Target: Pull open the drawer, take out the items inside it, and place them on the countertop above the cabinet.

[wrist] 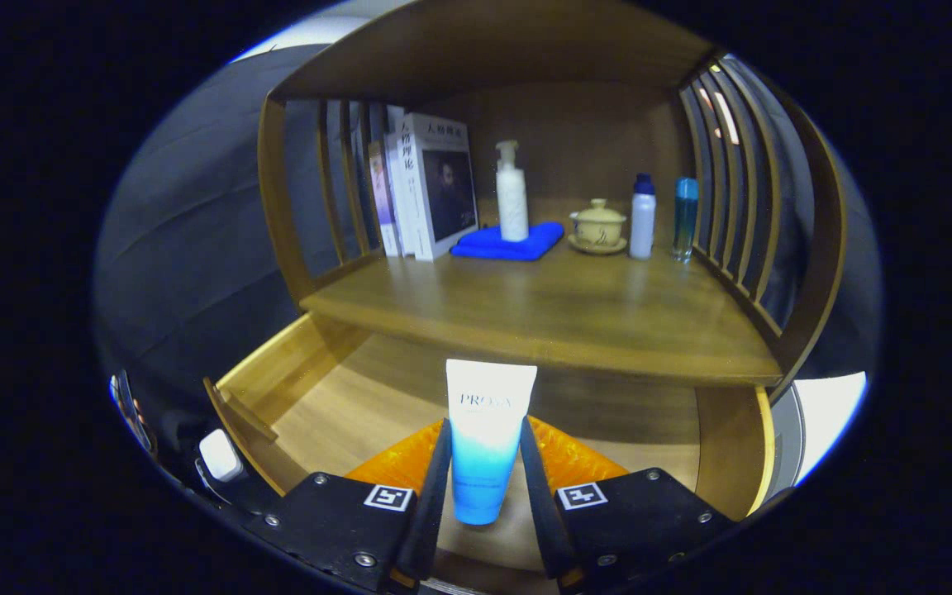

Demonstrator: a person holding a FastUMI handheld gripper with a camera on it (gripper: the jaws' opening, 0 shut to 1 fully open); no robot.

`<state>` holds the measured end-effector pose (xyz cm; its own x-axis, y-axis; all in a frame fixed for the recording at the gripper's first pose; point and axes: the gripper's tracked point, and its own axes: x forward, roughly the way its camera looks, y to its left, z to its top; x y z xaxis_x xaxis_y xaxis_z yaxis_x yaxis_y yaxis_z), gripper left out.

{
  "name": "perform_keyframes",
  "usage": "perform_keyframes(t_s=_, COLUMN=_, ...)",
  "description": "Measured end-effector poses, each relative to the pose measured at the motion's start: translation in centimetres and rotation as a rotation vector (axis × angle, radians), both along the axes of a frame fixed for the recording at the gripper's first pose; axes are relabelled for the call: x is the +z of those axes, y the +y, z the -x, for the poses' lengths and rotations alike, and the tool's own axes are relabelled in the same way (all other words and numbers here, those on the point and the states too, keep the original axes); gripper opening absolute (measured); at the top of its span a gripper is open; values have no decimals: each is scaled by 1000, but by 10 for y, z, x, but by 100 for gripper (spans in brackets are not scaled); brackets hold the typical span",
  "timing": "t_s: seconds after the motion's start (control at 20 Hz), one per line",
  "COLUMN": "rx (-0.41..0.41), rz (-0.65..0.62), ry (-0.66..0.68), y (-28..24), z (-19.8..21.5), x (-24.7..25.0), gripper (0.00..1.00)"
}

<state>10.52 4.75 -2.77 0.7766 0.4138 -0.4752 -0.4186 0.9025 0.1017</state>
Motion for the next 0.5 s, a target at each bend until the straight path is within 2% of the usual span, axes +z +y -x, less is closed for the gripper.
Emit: perform_keyframes(t_s=0.5, rx=-62, rz=24, ry=-138, y=3, z=-54, x=79, gripper=50)
